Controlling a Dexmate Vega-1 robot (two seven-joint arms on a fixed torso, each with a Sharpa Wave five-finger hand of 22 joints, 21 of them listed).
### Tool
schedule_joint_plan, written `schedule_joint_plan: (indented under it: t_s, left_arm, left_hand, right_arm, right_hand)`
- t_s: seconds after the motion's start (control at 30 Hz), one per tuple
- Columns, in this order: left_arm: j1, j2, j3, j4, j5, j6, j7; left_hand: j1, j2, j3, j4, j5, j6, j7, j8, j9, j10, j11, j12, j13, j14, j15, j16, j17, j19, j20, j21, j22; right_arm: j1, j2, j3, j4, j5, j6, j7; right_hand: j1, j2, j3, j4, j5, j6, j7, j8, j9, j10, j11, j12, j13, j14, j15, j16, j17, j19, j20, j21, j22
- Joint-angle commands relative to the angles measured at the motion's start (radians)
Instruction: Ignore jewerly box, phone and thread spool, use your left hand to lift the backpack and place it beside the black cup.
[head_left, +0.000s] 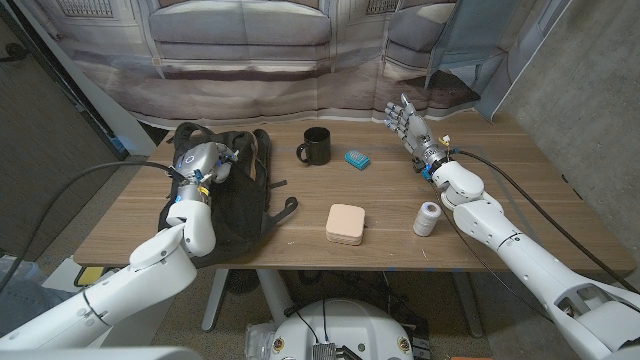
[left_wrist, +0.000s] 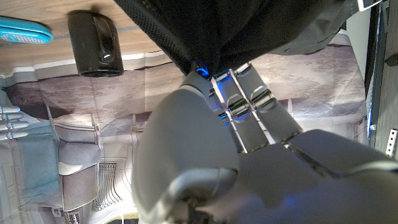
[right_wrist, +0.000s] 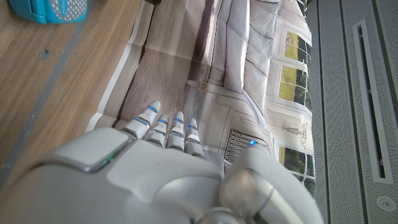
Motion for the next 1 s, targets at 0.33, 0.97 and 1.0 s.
schedule_joint_plan:
  t_s: [0.33, 0.97, 1.0]
  left_arm:
    - [0.031, -0.007, -0.034, -0.057, 0.031, 0.021, 0.009]
    - [-0.005, -0.02, -0.025, -0.085, 0.071, 0.043, -0.007]
    - [-0.009, -0.022, -0.02, -0.087, 0.078, 0.049, -0.006]
  left_hand:
    - [0.0, 0.01, 0.009, 0.003, 0.003, 0.014, -0.002, 0.008, 0.0, 0.021, -0.003, 0.005, 0.017, 0.04, -0.055, -0.002, 0.012, 0.003, -0.041, 0.021, 0.0]
    - [0.0, 0.011, 0.012, 0.002, 0.003, 0.017, -0.001, 0.009, 0.0, 0.029, -0.007, 0.002, 0.034, 0.05, -0.054, -0.002, 0.022, 0.003, -0.043, 0.04, -0.001]
    - [-0.001, 0.011, 0.012, 0.002, 0.003, 0.017, 0.0, 0.009, 0.0, 0.028, -0.007, 0.001, 0.035, 0.05, -0.054, -0.003, 0.022, 0.003, -0.043, 0.04, -0.001]
  right_arm:
    - [0.0, -0.004, 0.003, -0.012, 0.006, -0.002, 0.005]
    - [0.004, -0.005, 0.004, -0.015, 0.004, 0.006, 0.011]
    - [0.003, -0.006, 0.005, -0.016, 0.003, 0.007, 0.01]
  right_hand:
    - [0.008, 0.003, -0.007, 0.002, 0.0, 0.009, 0.004, -0.002, 0.004, 0.008, -0.001, -0.001, 0.004, 0.011, 0.001, -0.004, 0.005, 0.005, 0.001, -0.001, 0.005]
    - [0.011, 0.007, -0.006, 0.001, -0.001, 0.01, 0.005, -0.001, 0.004, 0.009, 0.001, 0.0, 0.004, 0.01, 0.001, -0.004, 0.005, 0.005, 0.0, -0.001, 0.005]
    - [0.011, 0.007, -0.006, 0.001, -0.001, 0.01, 0.005, -0.001, 0.004, 0.01, 0.0, 0.0, 0.004, 0.01, 0.001, -0.005, 0.005, 0.005, 0.0, -0.001, 0.005]
